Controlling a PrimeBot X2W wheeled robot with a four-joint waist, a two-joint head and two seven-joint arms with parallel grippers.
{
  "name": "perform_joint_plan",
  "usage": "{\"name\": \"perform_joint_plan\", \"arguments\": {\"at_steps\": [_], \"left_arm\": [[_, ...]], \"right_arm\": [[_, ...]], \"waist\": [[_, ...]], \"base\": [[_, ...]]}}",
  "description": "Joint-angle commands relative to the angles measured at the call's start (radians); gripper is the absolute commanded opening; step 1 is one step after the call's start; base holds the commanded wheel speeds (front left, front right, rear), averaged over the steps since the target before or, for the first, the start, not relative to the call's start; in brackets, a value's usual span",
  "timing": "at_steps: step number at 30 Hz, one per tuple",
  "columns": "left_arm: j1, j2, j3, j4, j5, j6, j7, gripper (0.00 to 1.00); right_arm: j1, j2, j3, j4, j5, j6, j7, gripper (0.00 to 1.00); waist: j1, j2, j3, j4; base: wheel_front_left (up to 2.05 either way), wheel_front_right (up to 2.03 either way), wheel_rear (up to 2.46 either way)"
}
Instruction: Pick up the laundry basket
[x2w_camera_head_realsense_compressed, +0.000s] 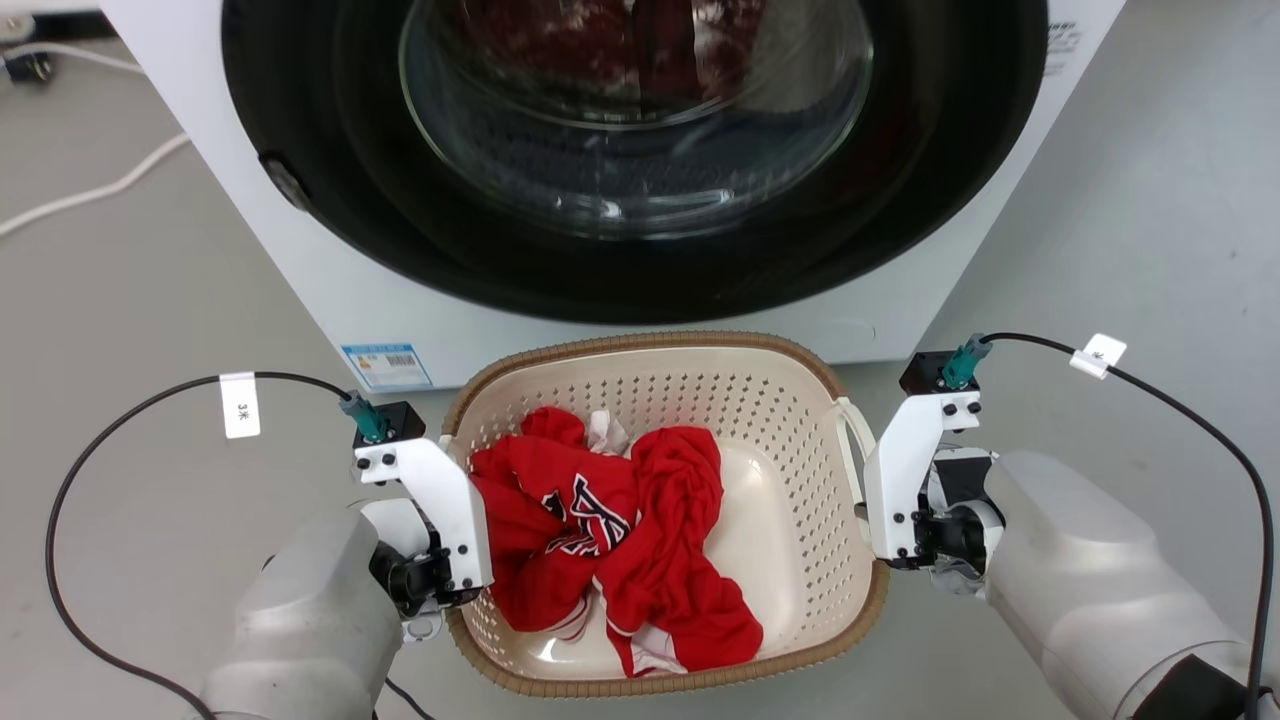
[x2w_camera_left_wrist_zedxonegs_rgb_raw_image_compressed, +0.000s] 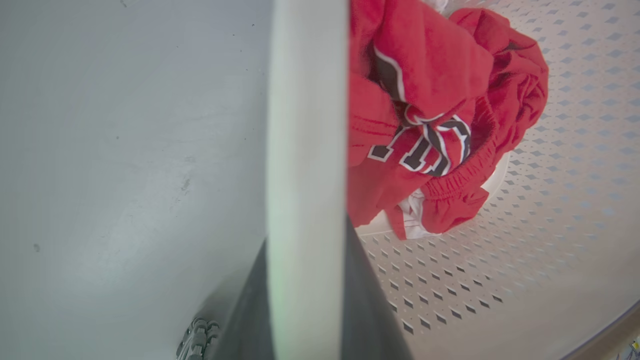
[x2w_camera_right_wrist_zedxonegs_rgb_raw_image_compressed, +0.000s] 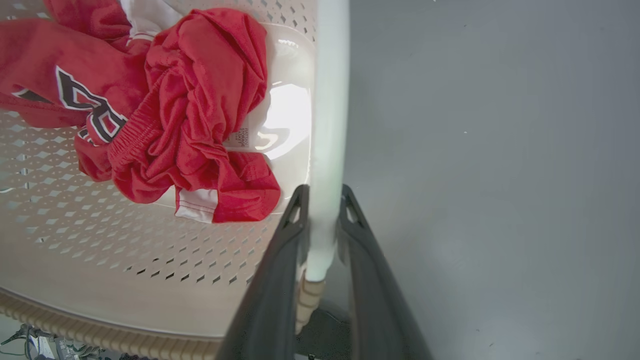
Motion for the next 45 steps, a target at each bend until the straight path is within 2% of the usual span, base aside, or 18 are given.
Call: {"name": "perform_joint_plan", "arguments": {"at_steps": [1,18,32,45], "left_arm": [[-0.004,-0.046,-0.005,-0.026,-0.019,-0.022,0.004,0.00],[0.081,-0.041,-0.049,-0.011,-0.090,-0.022,0.075,0.00],[0.136,-0.039,-0.081,-0.019,-0.134,-0.022,0.094,0.00],[0.145,-0.036,-0.102,-0.022,-0.166,-0.022,0.075,0.00]], "right_arm": [[0.012,0.053,0.005,-0.016,0.014,0.015,0.014,0.00],[0.078,0.063,0.004,0.034,0.047,0.015,0.178,0.00],[0.126,0.071,-0.020,0.038,0.041,0.015,0.258,0.00],[0.127,0.071,-0.054,0.039,-0.005,0.015,0.284,0.00]], "waist": [[0.0002,-0.0001,-0.036,0.001],[0.0002,-0.0001,-0.187,0.011],[0.0002,-0.0001,-0.210,0.008],[0.0002,-0.0001,-0.213,0.006]], "base": [[0.00,0.00,0.00],[0.00,0.00,0.00],[0.00,0.00,0.00],[0.00,0.00,0.00]]}}
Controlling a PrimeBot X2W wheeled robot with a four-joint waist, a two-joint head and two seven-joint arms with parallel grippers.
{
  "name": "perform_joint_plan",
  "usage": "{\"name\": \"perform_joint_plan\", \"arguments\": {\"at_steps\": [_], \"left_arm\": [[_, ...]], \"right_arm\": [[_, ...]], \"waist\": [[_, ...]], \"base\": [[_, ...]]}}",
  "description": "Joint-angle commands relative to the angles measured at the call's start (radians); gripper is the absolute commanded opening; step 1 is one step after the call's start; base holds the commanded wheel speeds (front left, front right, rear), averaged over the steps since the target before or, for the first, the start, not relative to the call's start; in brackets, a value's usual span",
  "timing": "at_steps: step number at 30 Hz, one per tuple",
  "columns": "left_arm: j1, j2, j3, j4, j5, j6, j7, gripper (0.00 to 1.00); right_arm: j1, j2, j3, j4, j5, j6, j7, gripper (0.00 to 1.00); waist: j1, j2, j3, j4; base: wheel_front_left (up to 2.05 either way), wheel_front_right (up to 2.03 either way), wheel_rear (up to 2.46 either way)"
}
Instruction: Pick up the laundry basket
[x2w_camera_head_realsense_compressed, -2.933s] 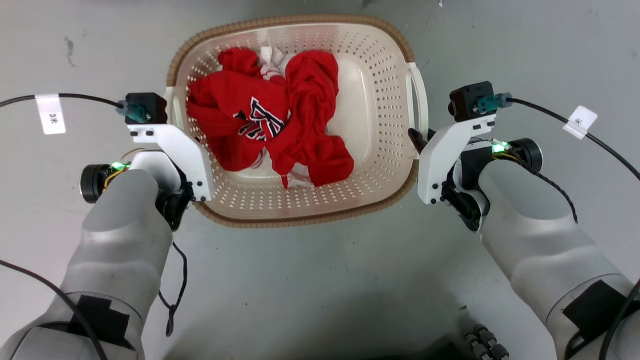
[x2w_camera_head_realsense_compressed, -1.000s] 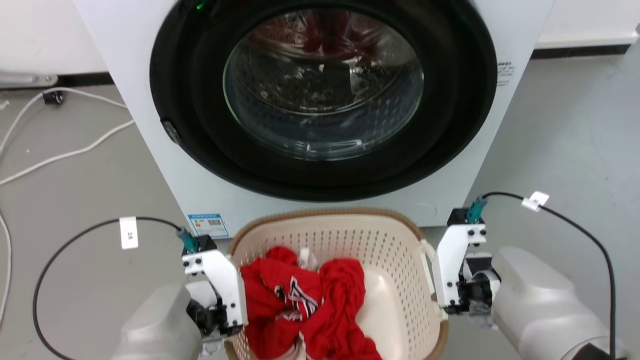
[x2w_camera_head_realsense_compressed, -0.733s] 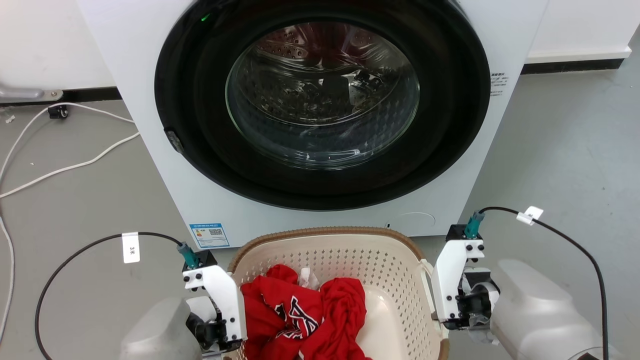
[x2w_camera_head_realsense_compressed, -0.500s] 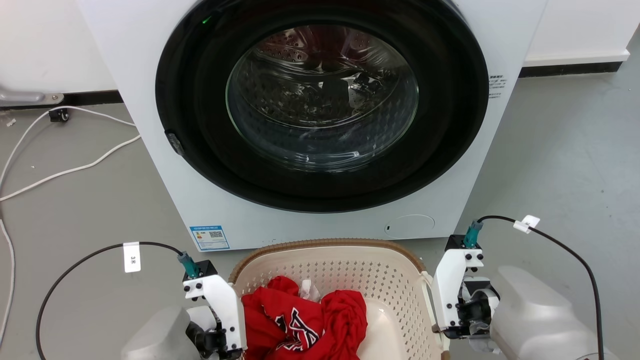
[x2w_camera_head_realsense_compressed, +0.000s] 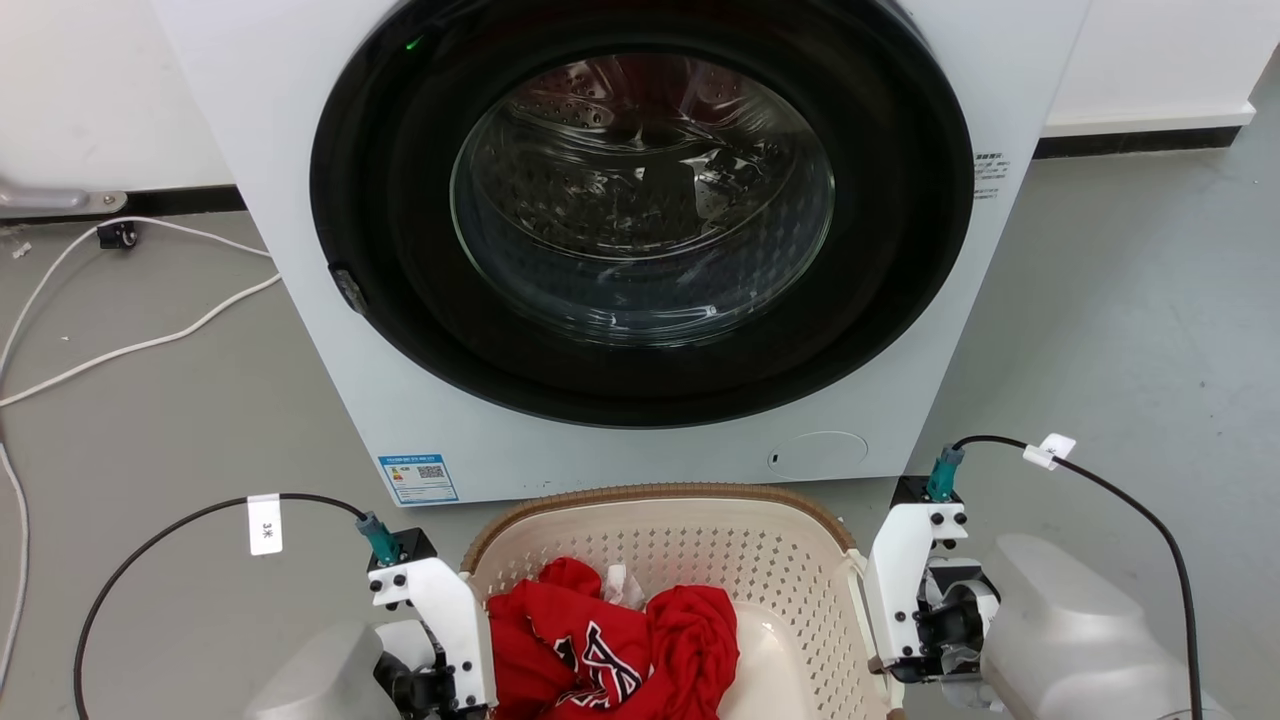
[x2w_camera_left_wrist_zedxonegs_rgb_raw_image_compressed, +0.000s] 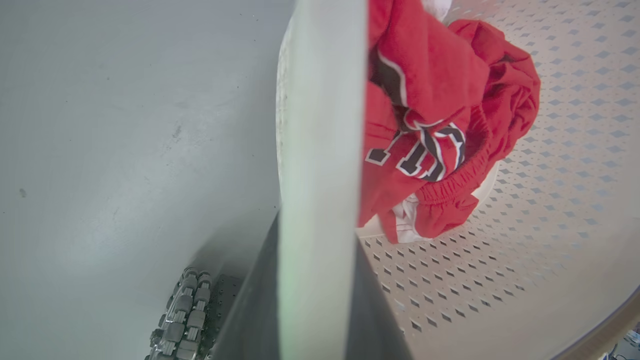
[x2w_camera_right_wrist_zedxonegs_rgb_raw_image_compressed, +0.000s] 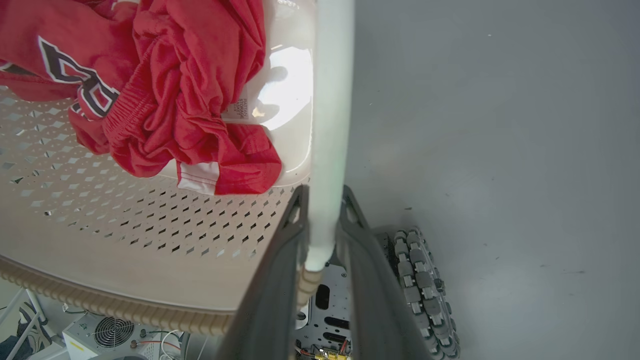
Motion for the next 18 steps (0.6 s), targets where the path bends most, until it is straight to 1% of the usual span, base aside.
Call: {"name": "perform_joint_plan", "arguments": {"at_steps": [1,18], "left_arm": [[-0.004,-0.041,0.002,-0.028,-0.021,-0.021,-0.004,0.00],[-0.015,-0.037,-0.029,-0.018,-0.046,-0.022,-0.016,0.00]], "right_arm": [[0.016,0.043,-0.005,-0.014,0.003,0.015,0.004,0.00],[0.026,0.043,-0.066,-0.014,-0.048,0.015,0.029,0.00]], "waist": [[0.0000,0.0000,0.000,0.000],[0.0000,0.0000,0.004,-0.004]], "base": [[0.00,0.00,0.00],[0.00,0.00,0.00]]}}
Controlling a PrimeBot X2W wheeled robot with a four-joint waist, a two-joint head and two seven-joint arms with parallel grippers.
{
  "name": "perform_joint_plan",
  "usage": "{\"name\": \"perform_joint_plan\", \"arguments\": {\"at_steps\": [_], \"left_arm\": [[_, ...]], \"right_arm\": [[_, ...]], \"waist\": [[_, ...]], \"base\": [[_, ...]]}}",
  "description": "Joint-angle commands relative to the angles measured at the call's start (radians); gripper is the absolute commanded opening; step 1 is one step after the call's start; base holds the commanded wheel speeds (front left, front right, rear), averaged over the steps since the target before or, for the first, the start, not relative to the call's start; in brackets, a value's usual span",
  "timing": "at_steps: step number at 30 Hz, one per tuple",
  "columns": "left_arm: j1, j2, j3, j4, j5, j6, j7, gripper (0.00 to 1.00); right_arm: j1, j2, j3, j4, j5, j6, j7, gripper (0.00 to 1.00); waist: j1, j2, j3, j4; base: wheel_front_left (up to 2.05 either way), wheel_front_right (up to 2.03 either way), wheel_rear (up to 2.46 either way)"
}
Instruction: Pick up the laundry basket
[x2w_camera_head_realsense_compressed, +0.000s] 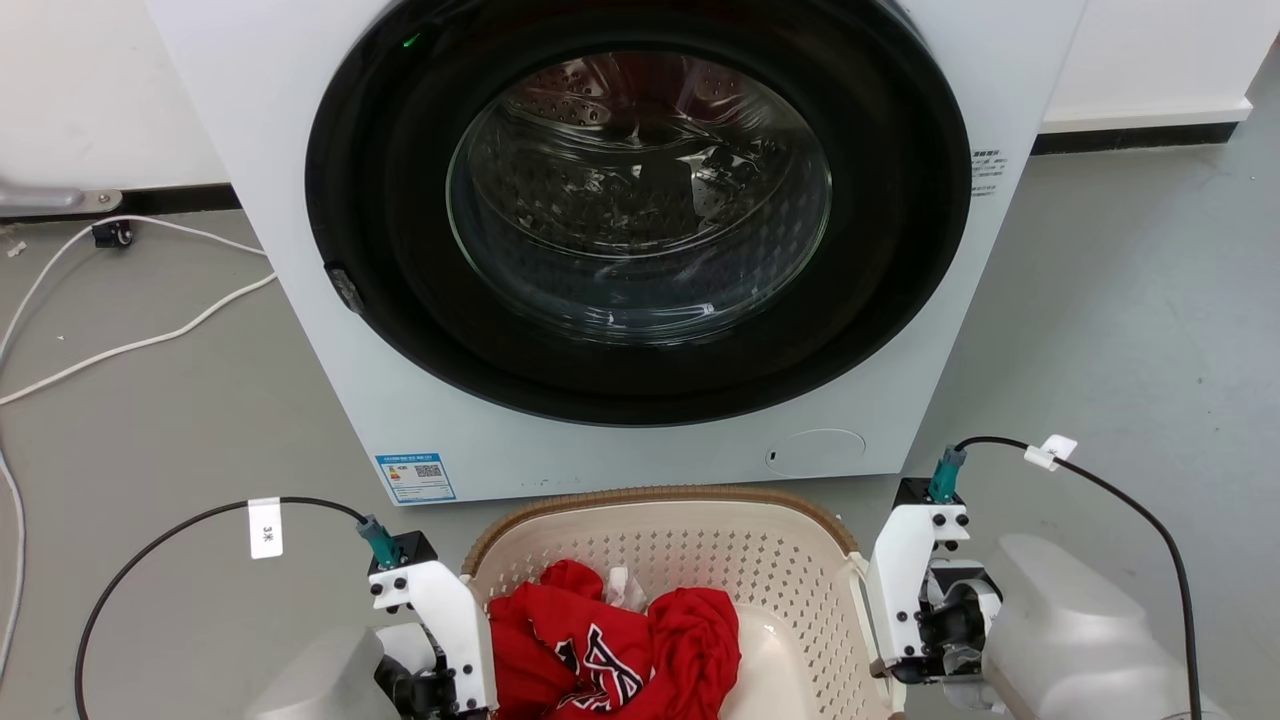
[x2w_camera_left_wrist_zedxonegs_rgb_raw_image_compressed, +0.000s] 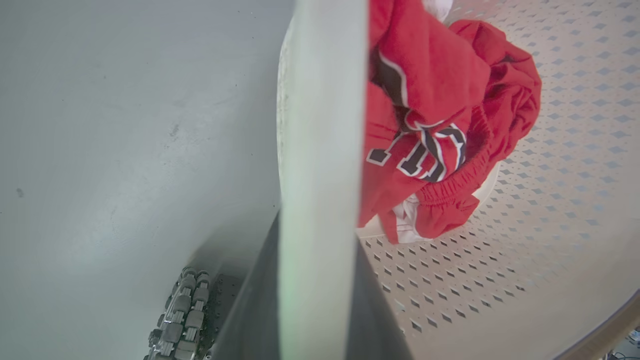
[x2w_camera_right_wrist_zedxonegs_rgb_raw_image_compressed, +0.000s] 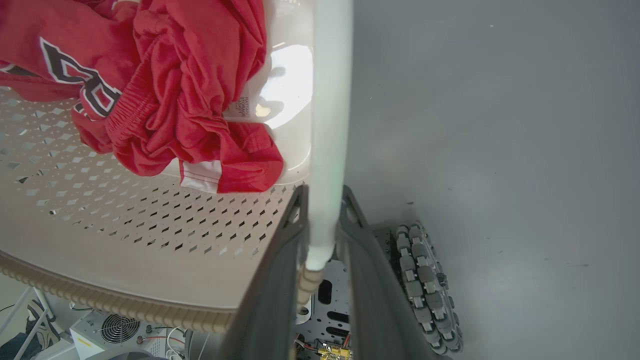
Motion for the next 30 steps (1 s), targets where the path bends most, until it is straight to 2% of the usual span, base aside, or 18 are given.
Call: {"name": "perform_joint_plan", "arguments": {"at_steps": [1,13,30], "left_arm": [[-0.015,-0.038,0.002,-0.023,-0.015,-0.022,-0.008,0.00],[-0.014,-0.032,-0.017,-0.021,-0.033,-0.021,-0.021,0.00],[-0.018,-0.026,-0.042,-0.017,-0.058,-0.021,-0.025,0.00]], "right_arm": [[0.020,0.040,-0.006,-0.014,0.004,0.015,0.007,0.00],[0.029,0.040,-0.038,-0.014,-0.005,0.015,0.039,0.00],[0.023,0.039,-0.025,-0.014,0.007,0.015,0.048,0.00]], "waist": [[0.0001,0.0000,0.000,0.000],[0.0001,0.0000,-0.001,-0.002],[0.0001,0.0000,0.000,-0.003]], "base": [[0.00,0.00,0.00],[0.00,0.00,0.00],[0.00,0.00,0.00]]}}
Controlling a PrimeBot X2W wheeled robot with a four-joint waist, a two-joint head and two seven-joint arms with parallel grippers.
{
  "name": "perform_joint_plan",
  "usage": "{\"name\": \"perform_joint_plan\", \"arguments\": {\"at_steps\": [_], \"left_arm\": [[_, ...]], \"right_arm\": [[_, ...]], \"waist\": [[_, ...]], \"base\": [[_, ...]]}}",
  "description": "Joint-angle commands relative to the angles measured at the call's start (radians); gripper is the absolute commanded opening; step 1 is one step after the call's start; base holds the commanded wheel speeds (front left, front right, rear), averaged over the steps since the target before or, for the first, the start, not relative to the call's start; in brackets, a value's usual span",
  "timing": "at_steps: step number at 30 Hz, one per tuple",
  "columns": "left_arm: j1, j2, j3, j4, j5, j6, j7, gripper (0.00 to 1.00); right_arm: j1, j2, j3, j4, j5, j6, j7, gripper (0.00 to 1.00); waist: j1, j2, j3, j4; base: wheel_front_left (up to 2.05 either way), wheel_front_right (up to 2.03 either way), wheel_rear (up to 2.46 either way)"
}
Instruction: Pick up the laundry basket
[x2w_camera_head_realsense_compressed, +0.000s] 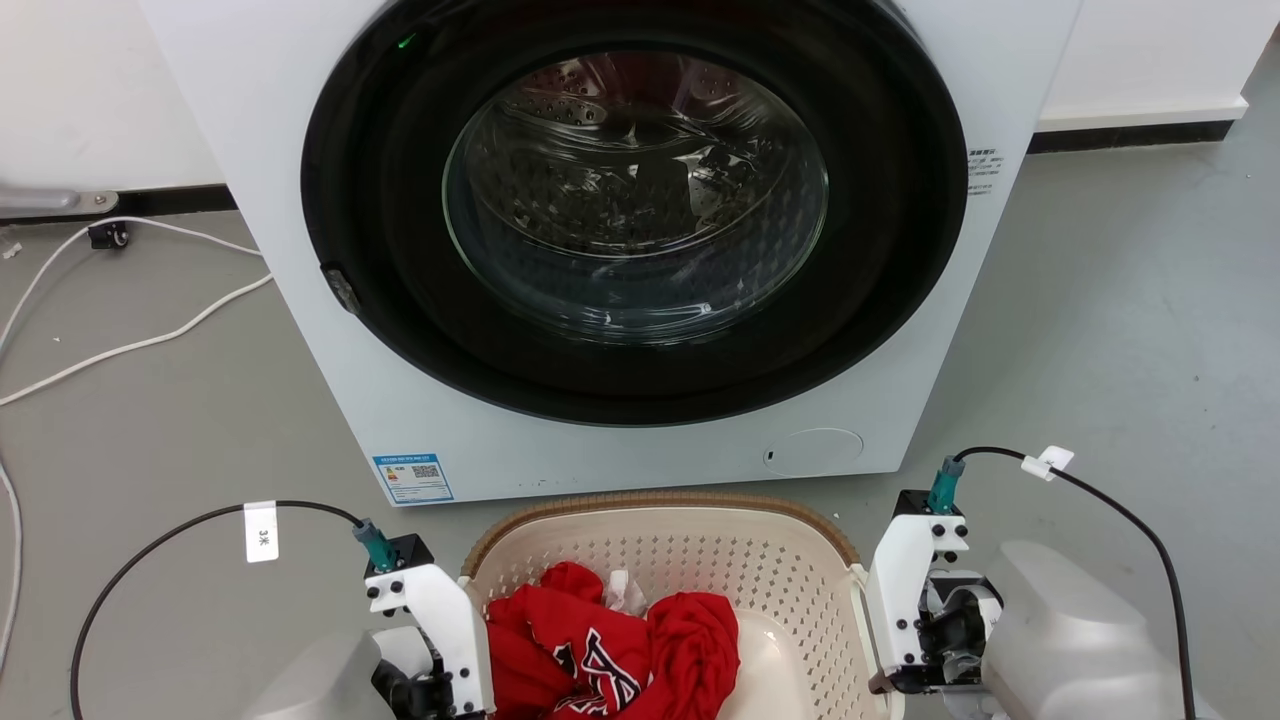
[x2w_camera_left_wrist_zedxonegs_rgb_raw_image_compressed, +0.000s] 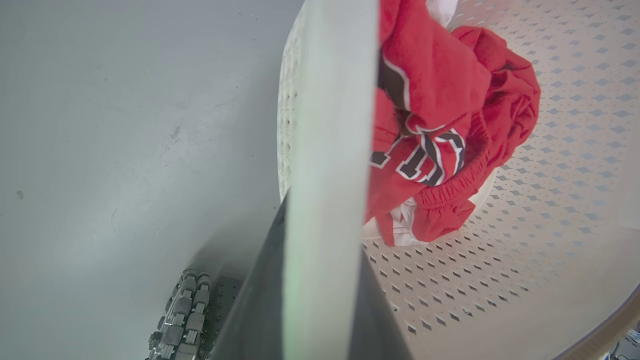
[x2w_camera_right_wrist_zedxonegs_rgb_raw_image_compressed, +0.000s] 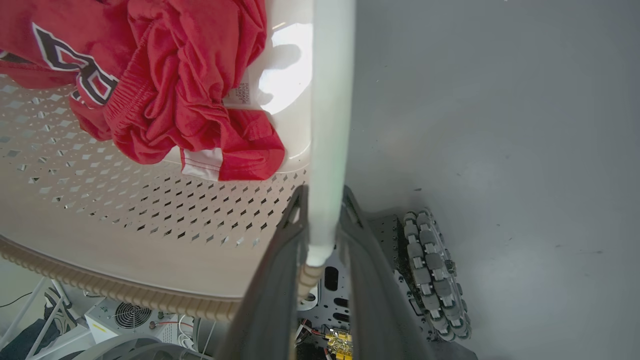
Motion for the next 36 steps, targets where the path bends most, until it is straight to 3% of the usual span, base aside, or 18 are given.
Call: {"name": "perform_joint_plan", "arguments": {"at_steps": [1,36], "left_arm": [[-0.017,-0.034,0.001,-0.022,-0.016,-0.021,-0.005,0.00],[-0.023,-0.035,-0.040,-0.015,-0.063,-0.021,-0.017,0.00]], "right_arm": [[0.009,0.036,0.003,-0.013,0.012,0.015,0.004,0.00],[0.003,0.037,0.020,-0.013,0.038,0.015,-0.006,0.00]], "waist": [[0.0000,0.0000,0.000,0.001],[0.0000,0.0000,0.003,0.000]], "base": [[0.00,0.00,0.00],[0.00,0.00,0.00]]}}
